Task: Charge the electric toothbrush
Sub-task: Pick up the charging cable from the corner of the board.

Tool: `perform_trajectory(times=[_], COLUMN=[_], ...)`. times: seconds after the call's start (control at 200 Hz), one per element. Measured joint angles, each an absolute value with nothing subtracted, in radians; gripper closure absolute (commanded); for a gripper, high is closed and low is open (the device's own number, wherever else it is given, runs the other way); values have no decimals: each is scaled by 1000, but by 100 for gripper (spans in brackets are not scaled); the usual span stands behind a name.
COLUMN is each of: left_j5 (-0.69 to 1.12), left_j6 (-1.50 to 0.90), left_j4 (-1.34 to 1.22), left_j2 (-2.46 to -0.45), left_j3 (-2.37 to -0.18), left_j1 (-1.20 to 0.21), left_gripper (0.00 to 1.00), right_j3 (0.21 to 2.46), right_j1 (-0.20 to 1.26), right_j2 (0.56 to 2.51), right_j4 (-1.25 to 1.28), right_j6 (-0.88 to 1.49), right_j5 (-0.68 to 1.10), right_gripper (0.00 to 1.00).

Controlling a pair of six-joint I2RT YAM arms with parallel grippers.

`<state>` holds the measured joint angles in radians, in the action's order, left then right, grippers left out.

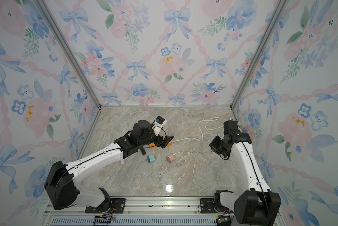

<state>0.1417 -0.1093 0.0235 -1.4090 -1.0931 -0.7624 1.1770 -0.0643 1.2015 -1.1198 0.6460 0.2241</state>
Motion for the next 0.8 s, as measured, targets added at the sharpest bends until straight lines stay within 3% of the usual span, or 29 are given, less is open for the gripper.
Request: perform_trajectory(times=[0.15,0.255,0.335,0.465,0.54,0.8], left_j5=[283,334,317,257,233,190], left_j6=[-105,-71,1,187,290,625], left_j4=[-5,-44,-83,-127,-151,-261], left_j2=[-1408,-1439,-1461,-1464,-1466,-1486], left_j3=[-1136,-1217,-1262,-1270,-1270,-1211], left_j1=[-788,-892,-982,-1033,-1027,-1024], left_gripper=[9,9,15,15,28,46], right_j3=[1515,1614,1590,1494,1427,1280], right_j1=[-57,-18,21,91,143,288], right_j2=[1168,1142,1115,1090,1088,1052], right_j4=[-1253,-1280,-1267,-1191,-1108,-854], right_j6=[646,685,759,902,1002,1292], right_j5=[217,246,290,365,380,342], right_gripper=[100,100,100,100,100,100])
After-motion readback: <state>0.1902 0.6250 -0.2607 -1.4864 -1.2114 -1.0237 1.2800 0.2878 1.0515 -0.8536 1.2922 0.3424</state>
